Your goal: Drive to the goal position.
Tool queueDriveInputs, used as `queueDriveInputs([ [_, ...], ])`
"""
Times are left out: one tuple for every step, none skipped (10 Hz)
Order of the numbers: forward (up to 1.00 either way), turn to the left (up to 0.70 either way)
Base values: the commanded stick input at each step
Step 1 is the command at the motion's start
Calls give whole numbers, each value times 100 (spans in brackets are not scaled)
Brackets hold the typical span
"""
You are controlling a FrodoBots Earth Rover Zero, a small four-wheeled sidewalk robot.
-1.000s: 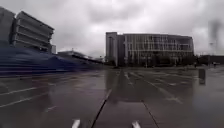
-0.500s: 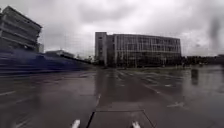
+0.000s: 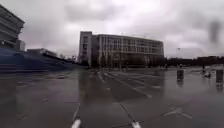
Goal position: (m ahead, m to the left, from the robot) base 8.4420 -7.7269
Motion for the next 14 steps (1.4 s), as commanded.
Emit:
queueDriveInputs([
  [100, 0],
  [100, 0],
  [100, 0],
  [100, 0],
  [100, 0],
  [100, -18],
  [100, -39],
  [100, -40],
  [100, -40],
  [100, -40],
  [100, -28],
  [100, 0],
  [100, 0],
  [100, 0],
])
